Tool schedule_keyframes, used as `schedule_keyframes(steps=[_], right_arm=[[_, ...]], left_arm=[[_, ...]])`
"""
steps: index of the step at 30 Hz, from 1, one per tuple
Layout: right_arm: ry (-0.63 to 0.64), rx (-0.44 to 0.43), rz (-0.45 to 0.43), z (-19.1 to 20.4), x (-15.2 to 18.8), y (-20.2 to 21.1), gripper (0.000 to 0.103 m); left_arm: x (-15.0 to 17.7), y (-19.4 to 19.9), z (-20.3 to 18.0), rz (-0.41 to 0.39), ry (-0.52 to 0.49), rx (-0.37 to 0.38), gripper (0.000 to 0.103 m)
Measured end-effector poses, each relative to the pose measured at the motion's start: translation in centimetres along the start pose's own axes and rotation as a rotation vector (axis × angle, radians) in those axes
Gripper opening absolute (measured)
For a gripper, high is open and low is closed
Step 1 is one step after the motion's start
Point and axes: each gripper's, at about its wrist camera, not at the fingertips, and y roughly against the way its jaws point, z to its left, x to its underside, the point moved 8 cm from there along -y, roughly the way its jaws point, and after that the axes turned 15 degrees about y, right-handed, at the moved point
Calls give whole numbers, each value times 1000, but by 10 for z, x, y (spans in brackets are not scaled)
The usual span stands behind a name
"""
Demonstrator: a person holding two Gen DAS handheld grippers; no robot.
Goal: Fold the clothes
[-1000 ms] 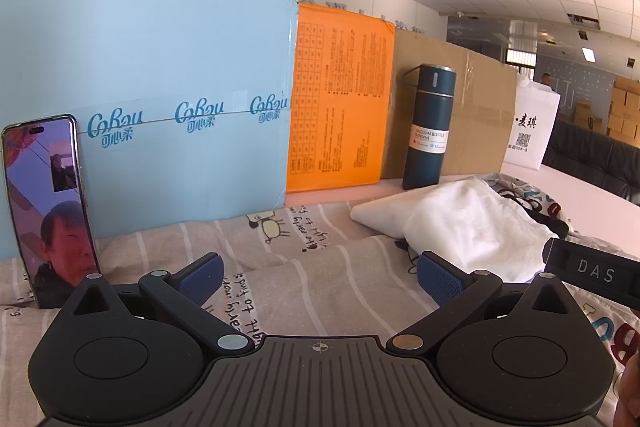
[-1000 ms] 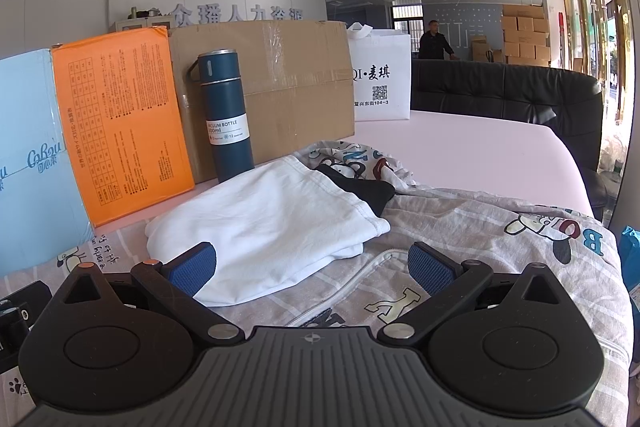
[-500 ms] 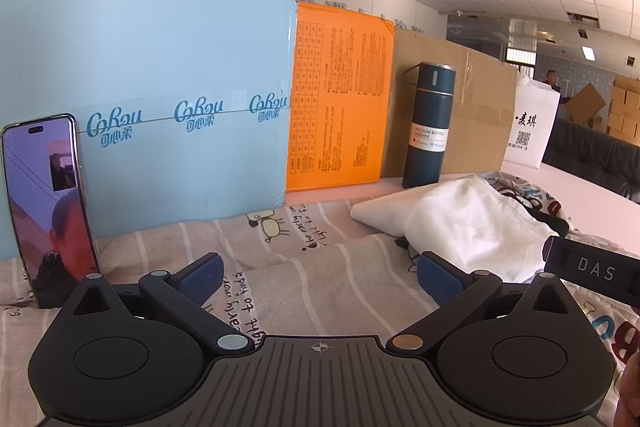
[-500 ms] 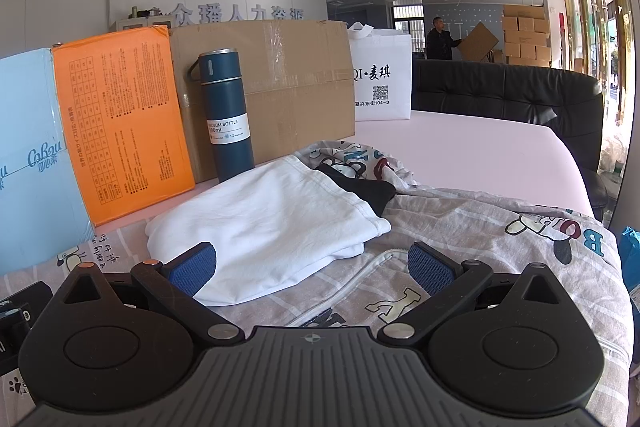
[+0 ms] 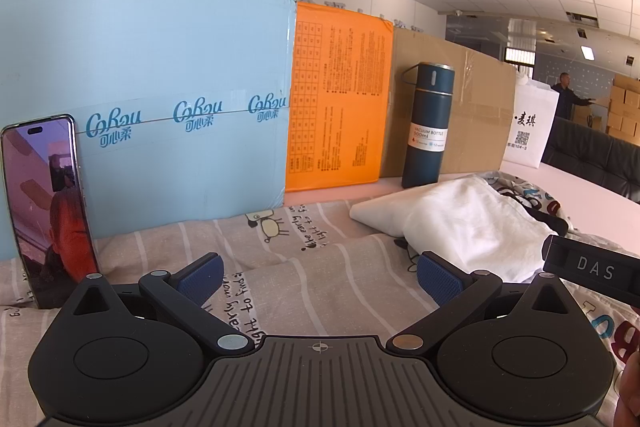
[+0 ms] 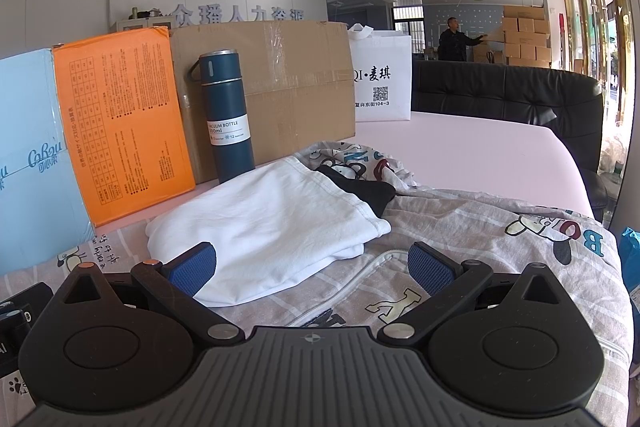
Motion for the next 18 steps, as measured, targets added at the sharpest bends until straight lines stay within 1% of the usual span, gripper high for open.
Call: schedule_keyframes(steps=[18], right_arm=[[0, 2, -3, 0, 0, 0, 103]], left_arm=[[0, -1, 0, 0, -1, 1, 103]])
